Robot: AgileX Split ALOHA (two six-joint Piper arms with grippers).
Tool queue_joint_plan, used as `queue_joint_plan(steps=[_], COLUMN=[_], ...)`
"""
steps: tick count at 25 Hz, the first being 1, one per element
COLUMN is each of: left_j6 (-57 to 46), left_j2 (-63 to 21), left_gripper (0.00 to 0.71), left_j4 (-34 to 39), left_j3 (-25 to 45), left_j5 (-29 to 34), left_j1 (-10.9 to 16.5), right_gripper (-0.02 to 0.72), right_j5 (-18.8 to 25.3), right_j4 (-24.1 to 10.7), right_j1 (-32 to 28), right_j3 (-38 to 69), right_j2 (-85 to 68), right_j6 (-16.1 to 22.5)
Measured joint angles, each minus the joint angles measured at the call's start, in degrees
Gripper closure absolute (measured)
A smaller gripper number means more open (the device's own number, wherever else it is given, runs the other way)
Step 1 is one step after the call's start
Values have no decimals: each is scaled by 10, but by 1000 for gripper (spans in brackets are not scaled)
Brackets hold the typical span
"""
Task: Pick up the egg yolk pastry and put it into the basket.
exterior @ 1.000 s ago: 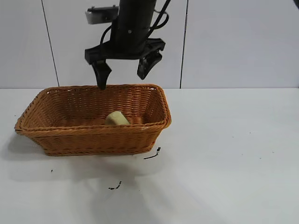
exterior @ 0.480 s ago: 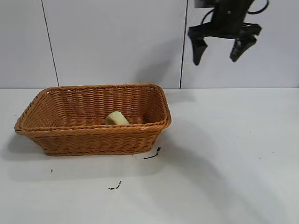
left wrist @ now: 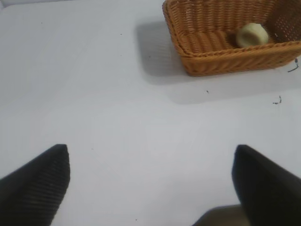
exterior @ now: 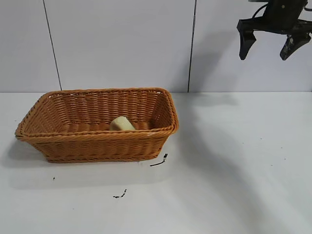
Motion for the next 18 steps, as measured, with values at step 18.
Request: queue_joint_plan(steps=[18], left_j6=[0], left_j2=[0], left_gripper=[14], left_j4=[0], left_j3=[0], left_j5=[0], left_j1=[0], right_gripper=[10], right_j5=[-1], right_j4=[1], right_j1=[0], right_j3=[676], right_j2=[-606], right_j6=[-21])
